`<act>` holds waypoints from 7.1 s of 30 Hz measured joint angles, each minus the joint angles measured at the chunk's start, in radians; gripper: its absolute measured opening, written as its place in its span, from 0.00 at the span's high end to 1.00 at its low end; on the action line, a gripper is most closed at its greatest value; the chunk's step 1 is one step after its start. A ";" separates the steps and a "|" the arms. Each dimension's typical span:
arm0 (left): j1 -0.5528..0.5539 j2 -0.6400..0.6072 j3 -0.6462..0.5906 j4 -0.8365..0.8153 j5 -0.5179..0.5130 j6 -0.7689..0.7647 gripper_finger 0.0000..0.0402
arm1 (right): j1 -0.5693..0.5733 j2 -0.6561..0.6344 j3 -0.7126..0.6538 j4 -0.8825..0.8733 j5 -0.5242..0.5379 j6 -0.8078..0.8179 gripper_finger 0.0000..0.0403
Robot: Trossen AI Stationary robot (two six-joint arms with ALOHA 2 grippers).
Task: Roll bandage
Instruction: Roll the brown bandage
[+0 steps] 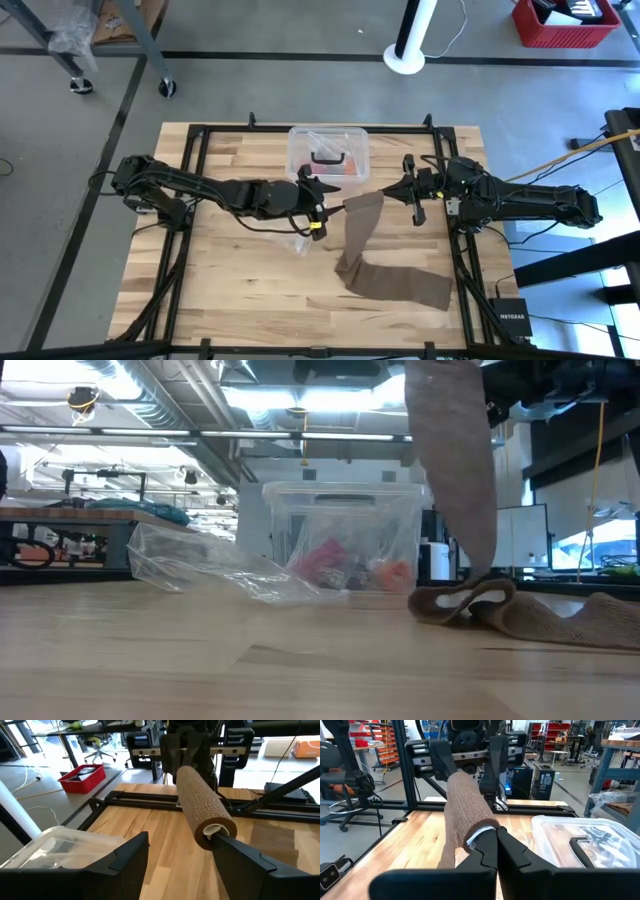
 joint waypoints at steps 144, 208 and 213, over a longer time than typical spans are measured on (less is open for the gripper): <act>-0.153 0.472 0.016 0.483 -0.018 -0.287 0.62 | 0.691 0.583 0.494 -0.745 0.807 0.505 0.99; -0.027 0.256 -0.086 0.308 -0.040 -0.142 0.55 | 0.241 0.534 0.352 -0.288 0.353 0.158 0.98; -0.005 0.256 -0.086 0.311 -0.040 -0.144 0.55 | 0.241 0.536 0.352 -0.245 0.347 0.158 0.98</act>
